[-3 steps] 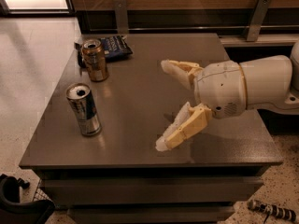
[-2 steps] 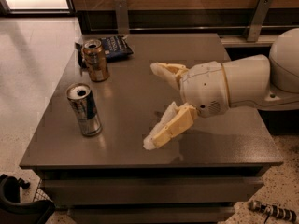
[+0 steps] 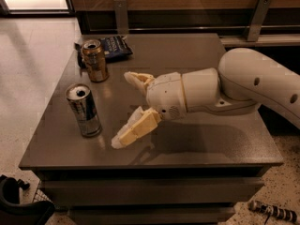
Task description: Knock redbull can over
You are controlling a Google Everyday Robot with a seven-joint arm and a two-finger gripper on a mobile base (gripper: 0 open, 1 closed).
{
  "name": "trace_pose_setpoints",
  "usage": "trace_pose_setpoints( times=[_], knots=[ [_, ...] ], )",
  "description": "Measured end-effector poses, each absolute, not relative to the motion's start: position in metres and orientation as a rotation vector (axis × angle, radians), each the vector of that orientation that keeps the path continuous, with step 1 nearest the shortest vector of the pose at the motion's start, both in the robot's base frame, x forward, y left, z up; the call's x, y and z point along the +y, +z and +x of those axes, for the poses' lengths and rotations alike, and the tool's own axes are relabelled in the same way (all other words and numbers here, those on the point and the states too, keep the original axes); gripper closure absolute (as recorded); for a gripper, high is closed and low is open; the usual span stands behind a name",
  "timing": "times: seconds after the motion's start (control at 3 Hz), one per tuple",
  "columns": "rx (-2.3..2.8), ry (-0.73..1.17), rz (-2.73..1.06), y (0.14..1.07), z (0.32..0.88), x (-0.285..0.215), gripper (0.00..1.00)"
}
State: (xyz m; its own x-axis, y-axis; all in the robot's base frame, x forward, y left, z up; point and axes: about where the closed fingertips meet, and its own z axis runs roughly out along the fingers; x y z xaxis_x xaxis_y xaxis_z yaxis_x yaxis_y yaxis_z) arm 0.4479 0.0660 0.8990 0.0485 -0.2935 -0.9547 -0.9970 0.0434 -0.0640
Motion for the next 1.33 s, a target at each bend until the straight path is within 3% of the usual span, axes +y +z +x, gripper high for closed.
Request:
trace_pose_setpoints(
  times=[1.33],
  knots=[
    [1.313, 1.095, -1.268, 0.878, 0.463, 0.114, 0.00]
  ],
)
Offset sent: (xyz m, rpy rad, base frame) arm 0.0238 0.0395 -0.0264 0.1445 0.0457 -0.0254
